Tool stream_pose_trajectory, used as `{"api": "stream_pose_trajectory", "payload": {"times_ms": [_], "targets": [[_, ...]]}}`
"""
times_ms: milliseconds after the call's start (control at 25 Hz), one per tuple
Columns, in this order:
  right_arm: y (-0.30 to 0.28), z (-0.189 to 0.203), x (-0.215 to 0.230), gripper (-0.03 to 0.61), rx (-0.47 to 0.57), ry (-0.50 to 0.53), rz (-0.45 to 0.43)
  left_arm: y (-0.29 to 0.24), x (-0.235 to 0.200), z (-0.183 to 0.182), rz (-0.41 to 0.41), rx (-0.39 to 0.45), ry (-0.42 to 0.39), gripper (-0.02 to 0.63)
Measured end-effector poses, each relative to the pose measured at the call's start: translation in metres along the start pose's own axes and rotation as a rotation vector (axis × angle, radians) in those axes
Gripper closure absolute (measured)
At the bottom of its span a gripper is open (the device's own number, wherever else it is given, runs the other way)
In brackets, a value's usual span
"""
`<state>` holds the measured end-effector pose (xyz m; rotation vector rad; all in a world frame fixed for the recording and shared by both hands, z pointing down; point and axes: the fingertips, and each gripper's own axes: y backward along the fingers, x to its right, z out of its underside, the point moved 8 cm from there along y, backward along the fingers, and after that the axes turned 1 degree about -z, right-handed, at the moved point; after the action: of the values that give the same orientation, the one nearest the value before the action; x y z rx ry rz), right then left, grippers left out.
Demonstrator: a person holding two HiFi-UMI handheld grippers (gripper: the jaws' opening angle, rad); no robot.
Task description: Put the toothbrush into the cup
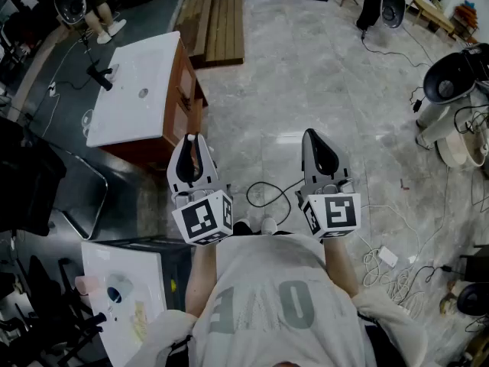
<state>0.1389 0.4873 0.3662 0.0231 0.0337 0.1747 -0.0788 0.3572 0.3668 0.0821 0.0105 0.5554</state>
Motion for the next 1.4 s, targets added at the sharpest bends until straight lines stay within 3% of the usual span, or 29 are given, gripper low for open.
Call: {"api": "stream_pose_trajectory", "payload": {"times_ms": [800,1400], "targets": [[-0.003,0.013,0.009,0.548,-0.010,-0.053,-0.080,-0.004,0.018,0.001,-0.010,0.008,0.022,0.538],[-0.048,0.013,0.035,0.548,-0.015,-0.075,-0.101,-0.069,0.040,-0.010,0.047,0.054,0.017,0.538]]}}
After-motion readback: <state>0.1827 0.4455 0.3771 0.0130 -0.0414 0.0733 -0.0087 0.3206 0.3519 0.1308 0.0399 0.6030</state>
